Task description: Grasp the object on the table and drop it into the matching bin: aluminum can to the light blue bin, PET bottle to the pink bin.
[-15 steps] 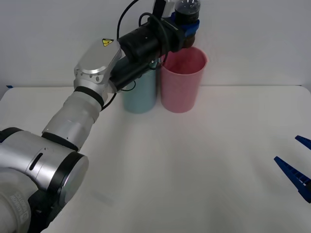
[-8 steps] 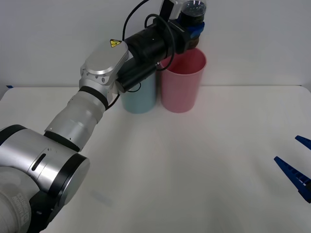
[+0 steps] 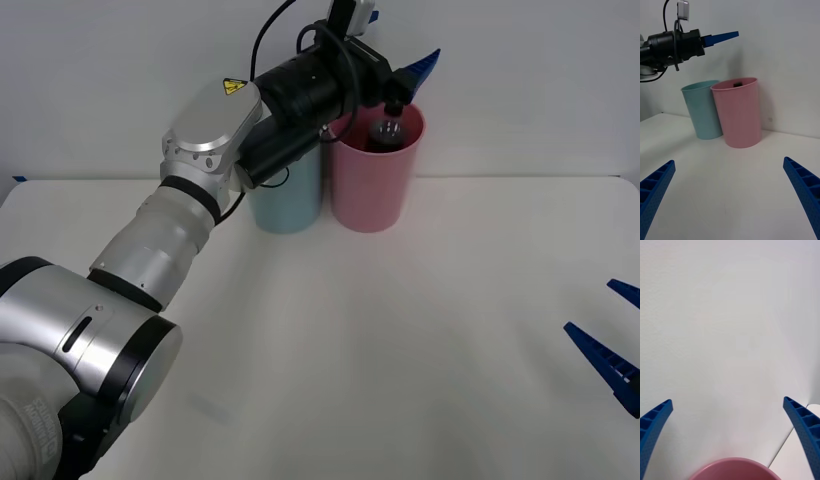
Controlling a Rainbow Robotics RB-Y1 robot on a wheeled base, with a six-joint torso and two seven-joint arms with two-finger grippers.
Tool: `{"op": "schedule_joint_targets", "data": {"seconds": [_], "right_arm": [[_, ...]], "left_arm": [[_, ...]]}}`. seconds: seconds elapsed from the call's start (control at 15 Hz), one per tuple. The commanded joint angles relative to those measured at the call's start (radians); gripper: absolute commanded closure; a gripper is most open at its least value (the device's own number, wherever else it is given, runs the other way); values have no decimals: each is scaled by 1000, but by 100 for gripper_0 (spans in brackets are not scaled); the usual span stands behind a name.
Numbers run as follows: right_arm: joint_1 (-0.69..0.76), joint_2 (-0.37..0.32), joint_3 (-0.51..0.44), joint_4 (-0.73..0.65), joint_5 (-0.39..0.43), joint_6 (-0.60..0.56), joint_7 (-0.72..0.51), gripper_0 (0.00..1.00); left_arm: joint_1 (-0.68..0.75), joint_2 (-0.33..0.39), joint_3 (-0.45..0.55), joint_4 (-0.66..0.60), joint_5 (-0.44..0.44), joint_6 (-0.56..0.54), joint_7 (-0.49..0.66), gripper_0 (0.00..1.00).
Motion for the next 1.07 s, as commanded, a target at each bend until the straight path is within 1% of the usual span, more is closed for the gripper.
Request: {"op": "schedule_joint_targets", "data": {"seconds": [0.07, 0.2, 0.33, 0.67, 0.87, 1.07], "right_arm": [[0, 0, 0, 0, 0, 0, 0, 0], [0, 0, 0, 0, 0, 0, 0, 0], [0, 0, 0, 0, 0, 0, 0, 0], [0, 0, 0, 0, 0, 0, 0, 0], [0, 0, 0, 0, 0, 0, 0, 0], [0, 0, 0, 0, 0, 0, 0, 0]], "left_arm": [[-1, 30, 0, -3, 38, -36, 1, 0], [7, 57, 0, -3, 84, -68, -2, 0], [42, 87, 0, -44, 124, -102, -3, 0], [223, 155, 2, -271, 192, -111, 6, 0], [352, 213, 2, -420, 238, -116, 10, 0], [467, 274, 5, -543, 288, -119, 9, 0]]}}
